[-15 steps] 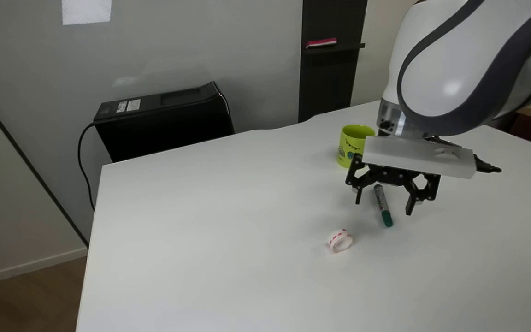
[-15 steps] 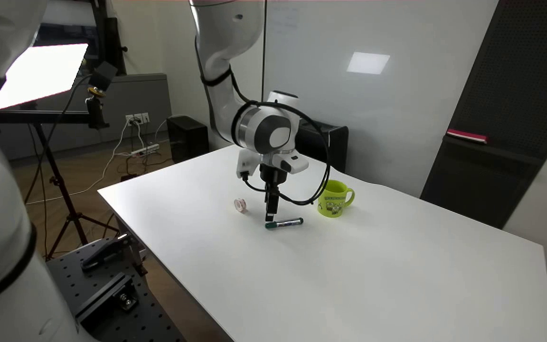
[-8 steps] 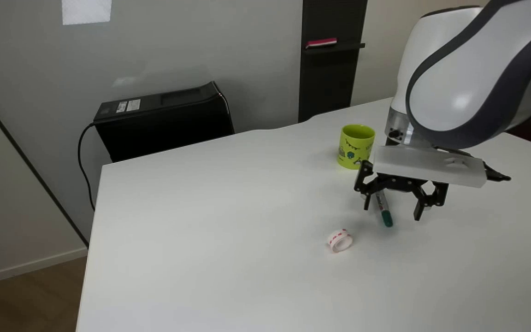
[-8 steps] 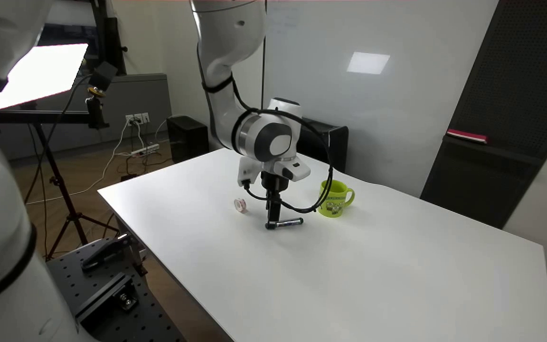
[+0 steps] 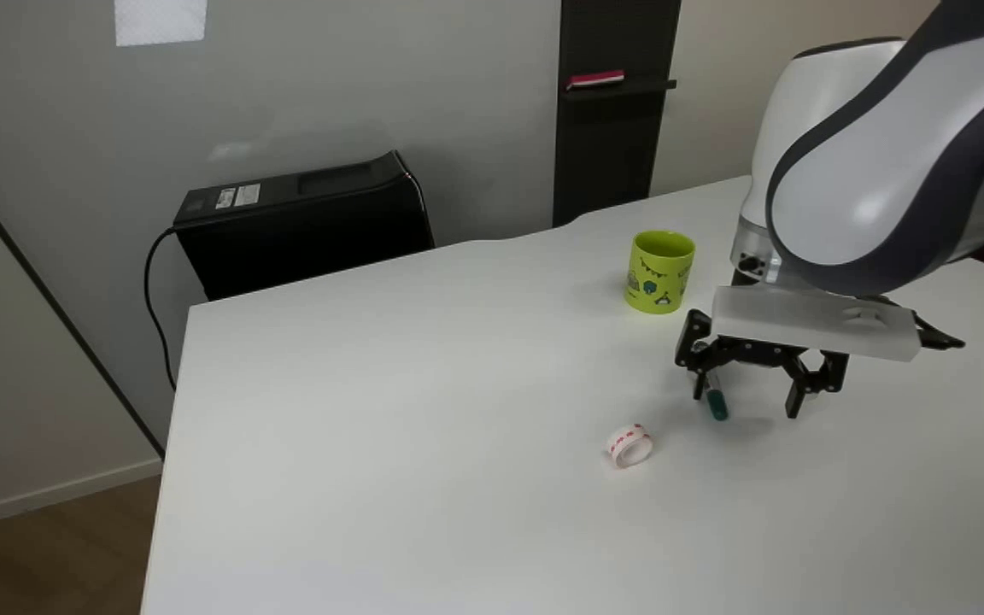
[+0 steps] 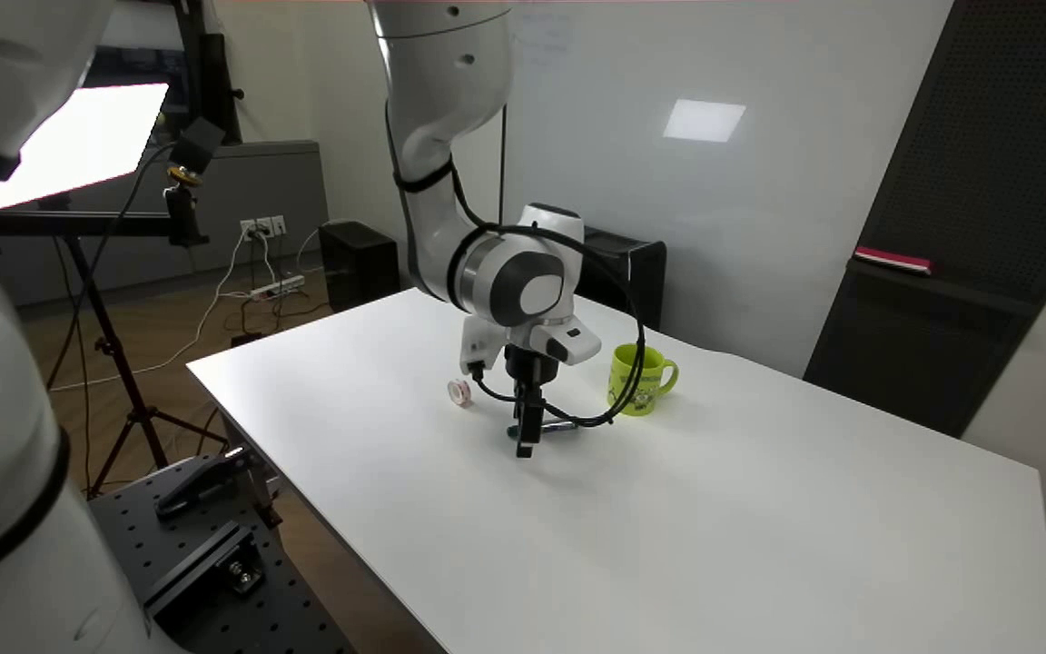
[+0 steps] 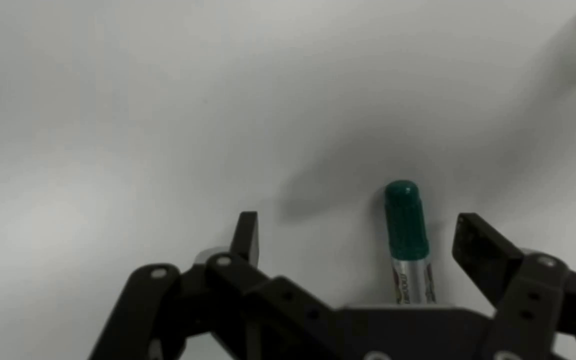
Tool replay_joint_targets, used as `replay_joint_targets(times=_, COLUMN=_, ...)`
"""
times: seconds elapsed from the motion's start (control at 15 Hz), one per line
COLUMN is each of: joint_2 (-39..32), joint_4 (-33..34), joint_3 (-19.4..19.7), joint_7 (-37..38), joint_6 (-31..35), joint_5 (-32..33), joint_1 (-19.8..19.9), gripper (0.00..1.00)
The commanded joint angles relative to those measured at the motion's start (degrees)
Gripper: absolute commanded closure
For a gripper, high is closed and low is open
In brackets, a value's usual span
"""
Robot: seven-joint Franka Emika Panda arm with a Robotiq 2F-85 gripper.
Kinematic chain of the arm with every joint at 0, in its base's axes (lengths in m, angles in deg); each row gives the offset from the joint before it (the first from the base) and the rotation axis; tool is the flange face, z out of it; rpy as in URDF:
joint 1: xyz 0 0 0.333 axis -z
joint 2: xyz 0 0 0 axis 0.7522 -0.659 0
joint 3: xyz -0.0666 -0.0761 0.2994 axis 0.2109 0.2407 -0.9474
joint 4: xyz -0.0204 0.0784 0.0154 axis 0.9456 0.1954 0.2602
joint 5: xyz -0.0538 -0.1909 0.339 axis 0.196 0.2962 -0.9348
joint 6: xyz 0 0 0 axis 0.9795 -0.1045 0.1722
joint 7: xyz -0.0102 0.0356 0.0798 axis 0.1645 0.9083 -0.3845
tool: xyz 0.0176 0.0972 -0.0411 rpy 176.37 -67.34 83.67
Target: Pick up the marker and put it in the cup
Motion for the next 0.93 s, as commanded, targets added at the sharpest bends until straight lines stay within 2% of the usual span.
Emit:
replay_joint_targets(times=0.0, joint_2=-0.8, joint_4=0.0, joint_3=0.5, joint_7=-1.2, joint_6=0.9, joint_5=-1.4, joint_1=-0.2, gripper=0.00)
replay_joint_targets(times=0.07, joint_2=-0.9, joint_4=0.1, joint_3=0.6, joint_7=-1.5, joint_6=0.8, joint_5=-1.6, joint_1=-0.3, gripper=0.00)
replay_joint_targets(times=0.13, joint_2=-1.1, joint_4=0.1, joint_3=0.6, joint_7=-1.8, joint_6=0.9, joint_5=-1.7, joint_1=-0.3, gripper=0.25)
replay_joint_targets(times=0.2, joint_2=-1.2, joint_4=0.1, joint_3=0.7, joint_7=-1.9, joint_6=1.0, joint_5=-1.7, joint_1=-0.4, gripper=0.27)
replay_joint_targets(times=0.27, joint_2=-1.3, joint_4=0.1, joint_3=0.8, joint_7=-2.0, joint_6=1.0, joint_5=-1.7, joint_1=-0.5, gripper=0.34)
replay_joint_targets(times=0.73, joint_2=0.9, joint_4=-1.0, joint_3=1.9, joint_7=-1.4, joint_6=0.4, joint_5=-1.3, joint_1=-1.2, gripper=0.88)
replay_joint_targets(times=0.87, joint_2=2.2, joint_4=-1.6, joint_3=2.7, joint_7=-1.1, joint_6=0.0, joint_5=-0.9, joint_1=-1.7, gripper=1.00)
